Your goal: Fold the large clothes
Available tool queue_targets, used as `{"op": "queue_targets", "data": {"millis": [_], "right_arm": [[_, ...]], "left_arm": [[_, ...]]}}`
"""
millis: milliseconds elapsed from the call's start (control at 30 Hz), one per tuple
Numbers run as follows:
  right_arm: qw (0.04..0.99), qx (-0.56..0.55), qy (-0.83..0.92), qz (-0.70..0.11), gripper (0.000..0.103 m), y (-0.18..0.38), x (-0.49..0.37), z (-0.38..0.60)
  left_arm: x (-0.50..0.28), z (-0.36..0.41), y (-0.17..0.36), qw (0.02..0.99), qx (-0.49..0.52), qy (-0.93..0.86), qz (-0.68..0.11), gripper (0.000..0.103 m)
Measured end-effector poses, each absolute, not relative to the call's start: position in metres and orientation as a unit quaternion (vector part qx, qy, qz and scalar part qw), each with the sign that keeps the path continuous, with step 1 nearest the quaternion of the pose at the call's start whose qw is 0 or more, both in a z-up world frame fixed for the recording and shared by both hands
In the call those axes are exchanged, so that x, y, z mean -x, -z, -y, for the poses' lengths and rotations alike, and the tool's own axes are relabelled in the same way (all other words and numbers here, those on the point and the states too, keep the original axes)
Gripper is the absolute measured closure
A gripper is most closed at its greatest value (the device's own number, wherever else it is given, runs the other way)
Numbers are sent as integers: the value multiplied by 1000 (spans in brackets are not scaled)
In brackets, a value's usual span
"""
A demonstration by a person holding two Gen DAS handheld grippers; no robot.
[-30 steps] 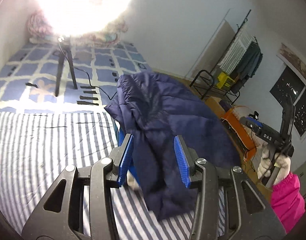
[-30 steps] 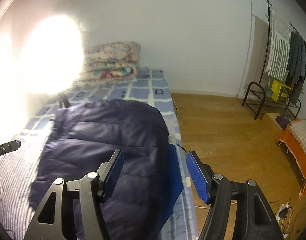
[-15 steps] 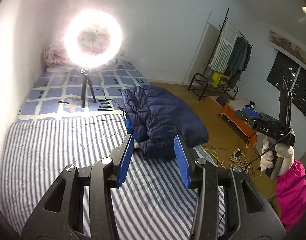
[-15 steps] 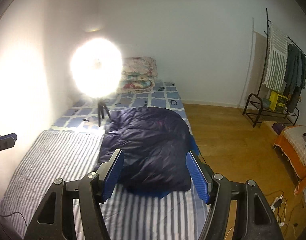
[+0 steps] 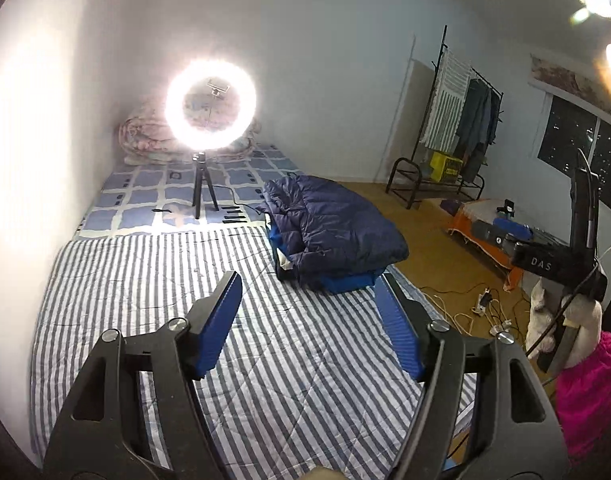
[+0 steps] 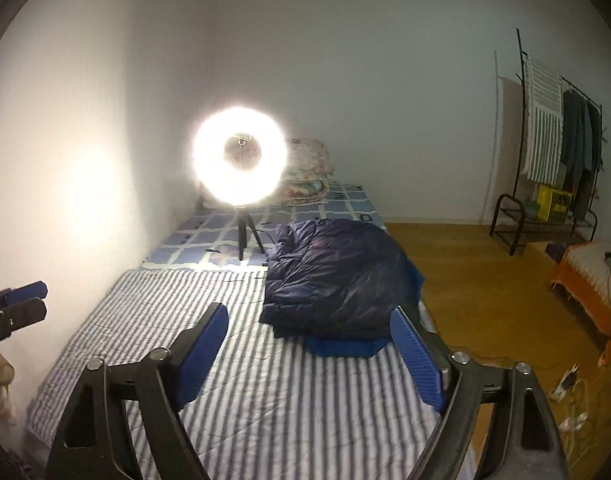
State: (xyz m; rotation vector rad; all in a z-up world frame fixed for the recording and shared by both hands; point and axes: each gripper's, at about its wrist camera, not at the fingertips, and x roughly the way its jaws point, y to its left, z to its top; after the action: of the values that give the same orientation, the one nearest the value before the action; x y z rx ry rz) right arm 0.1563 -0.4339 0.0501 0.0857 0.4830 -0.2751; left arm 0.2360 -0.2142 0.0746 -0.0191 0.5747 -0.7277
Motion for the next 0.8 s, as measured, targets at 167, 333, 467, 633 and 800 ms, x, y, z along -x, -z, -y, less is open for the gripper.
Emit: {"op": "queue_targets", "data": {"millis": [167,333,467,633,800], "right_arm": [[958,-36,162,-234,8,-27,-145,421],[957,-14,165,-238,0,-15,-146,409],[958,-7,169,-232,0,-12,-147,403],[960,-2,169,-224,0,-11,-149,396],[959,6,171,-225,0,-4,-151,392]], "left_arm": [[-216,210,-62,900,-16,345,-266,23],[-207,208,-52,906,-33,334,-260,8],[-202,211,-52,908,-43,333,-252,1],[-196,212,-53,916,-51,319,-239,0],[-196,214,-46,917,-61,308,-246,0]]}}
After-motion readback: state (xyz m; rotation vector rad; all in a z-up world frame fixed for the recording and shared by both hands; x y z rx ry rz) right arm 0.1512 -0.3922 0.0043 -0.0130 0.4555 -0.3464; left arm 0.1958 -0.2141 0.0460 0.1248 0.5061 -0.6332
